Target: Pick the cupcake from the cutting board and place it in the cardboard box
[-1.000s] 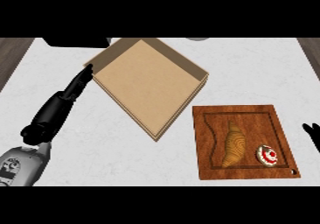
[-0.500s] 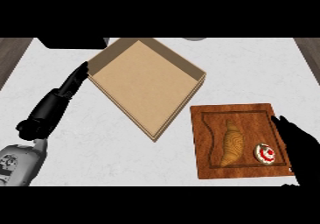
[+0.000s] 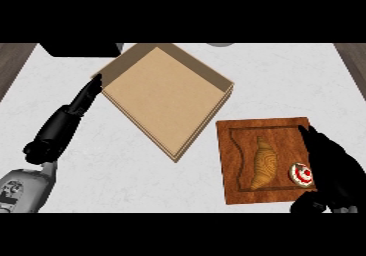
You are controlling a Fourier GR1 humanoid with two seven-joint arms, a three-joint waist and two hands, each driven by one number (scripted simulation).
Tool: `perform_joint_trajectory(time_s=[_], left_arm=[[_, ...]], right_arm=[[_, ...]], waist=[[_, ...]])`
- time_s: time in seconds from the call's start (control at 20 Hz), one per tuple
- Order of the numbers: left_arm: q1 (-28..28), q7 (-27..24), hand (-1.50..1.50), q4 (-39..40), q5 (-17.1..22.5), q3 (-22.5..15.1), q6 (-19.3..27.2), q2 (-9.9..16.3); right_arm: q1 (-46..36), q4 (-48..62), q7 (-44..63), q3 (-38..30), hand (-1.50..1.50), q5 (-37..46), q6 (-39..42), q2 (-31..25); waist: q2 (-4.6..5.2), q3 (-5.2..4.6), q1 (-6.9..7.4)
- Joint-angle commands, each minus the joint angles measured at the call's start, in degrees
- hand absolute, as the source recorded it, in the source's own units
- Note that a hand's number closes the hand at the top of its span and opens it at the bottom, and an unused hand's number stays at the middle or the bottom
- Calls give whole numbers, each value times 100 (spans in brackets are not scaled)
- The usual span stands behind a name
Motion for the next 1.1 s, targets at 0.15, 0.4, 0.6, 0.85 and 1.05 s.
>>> perform_joint_trajectory(time_s=[0.15,0.4,0.6,0.85,1.05], left_arm=[[-184,-128,0,231,-51,170,-164,-63],[107,-72,0,32,-327,64,-50,-280],[380,90,0,-387,-132,402,-406,-95],[23,-77,0,161,-338,540,-462,-341],[180,156,0,-242,-313,653,-626,-256]], right_arm=[[-24,533,556,-157,-150,274,420,230],[290,927,-24,-150,-150,667,204,460],[335,1069,-245,-260,-150,907,228,837],[100,1346,-483,-810,-150,815,610,1013],[351,1402,-302,-652,-150,1283,546,1238]], waist=[[2,2,-46],[-1,5,-51],[-10,5,-26],[-2,4,-47],[-7,4,-37]])
